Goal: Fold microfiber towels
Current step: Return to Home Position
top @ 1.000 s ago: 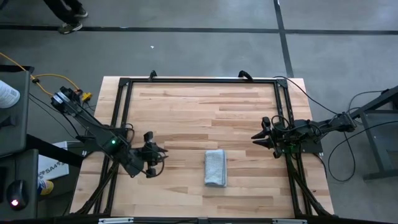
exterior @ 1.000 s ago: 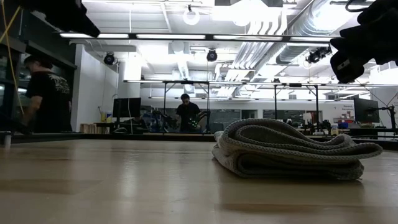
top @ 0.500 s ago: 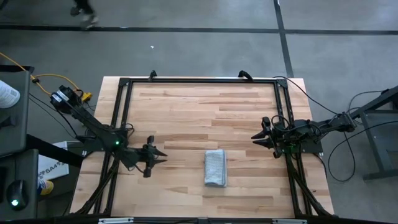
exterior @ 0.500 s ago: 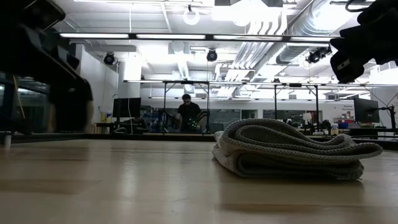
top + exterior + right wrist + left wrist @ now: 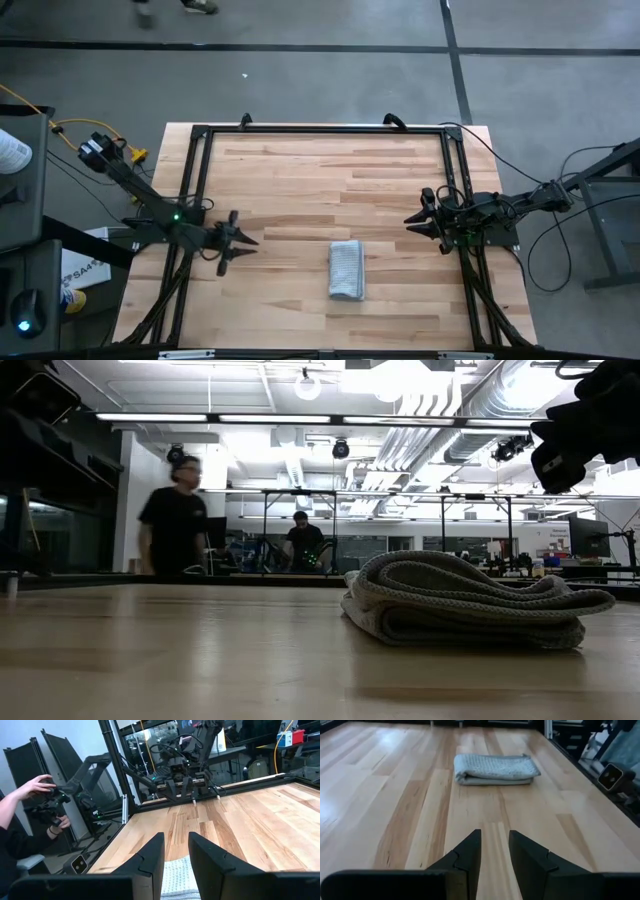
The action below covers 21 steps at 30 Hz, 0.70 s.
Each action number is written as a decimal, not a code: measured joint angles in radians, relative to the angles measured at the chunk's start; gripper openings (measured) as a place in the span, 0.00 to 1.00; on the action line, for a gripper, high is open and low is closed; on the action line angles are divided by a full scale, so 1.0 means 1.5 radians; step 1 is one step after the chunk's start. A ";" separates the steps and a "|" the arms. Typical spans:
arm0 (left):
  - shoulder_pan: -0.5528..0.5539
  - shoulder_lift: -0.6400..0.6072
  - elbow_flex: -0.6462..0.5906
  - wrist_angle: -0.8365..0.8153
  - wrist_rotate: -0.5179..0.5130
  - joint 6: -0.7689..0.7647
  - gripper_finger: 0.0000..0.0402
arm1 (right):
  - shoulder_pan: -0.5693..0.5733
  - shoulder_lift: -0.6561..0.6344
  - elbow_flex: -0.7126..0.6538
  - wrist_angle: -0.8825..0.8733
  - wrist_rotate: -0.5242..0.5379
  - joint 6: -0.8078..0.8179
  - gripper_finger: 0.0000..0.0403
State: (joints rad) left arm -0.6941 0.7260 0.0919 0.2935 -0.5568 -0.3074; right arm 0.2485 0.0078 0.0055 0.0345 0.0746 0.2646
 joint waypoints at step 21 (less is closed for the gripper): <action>0.000 -0.268 -0.050 -0.146 0.017 0.012 0.25 | 0.000 0.000 0.000 0.000 0.000 0.000 0.20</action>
State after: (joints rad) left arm -0.6941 0.3239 0.0166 0.0739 -0.5309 -0.2890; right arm 0.2489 0.0078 0.0053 0.0345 0.0744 0.2646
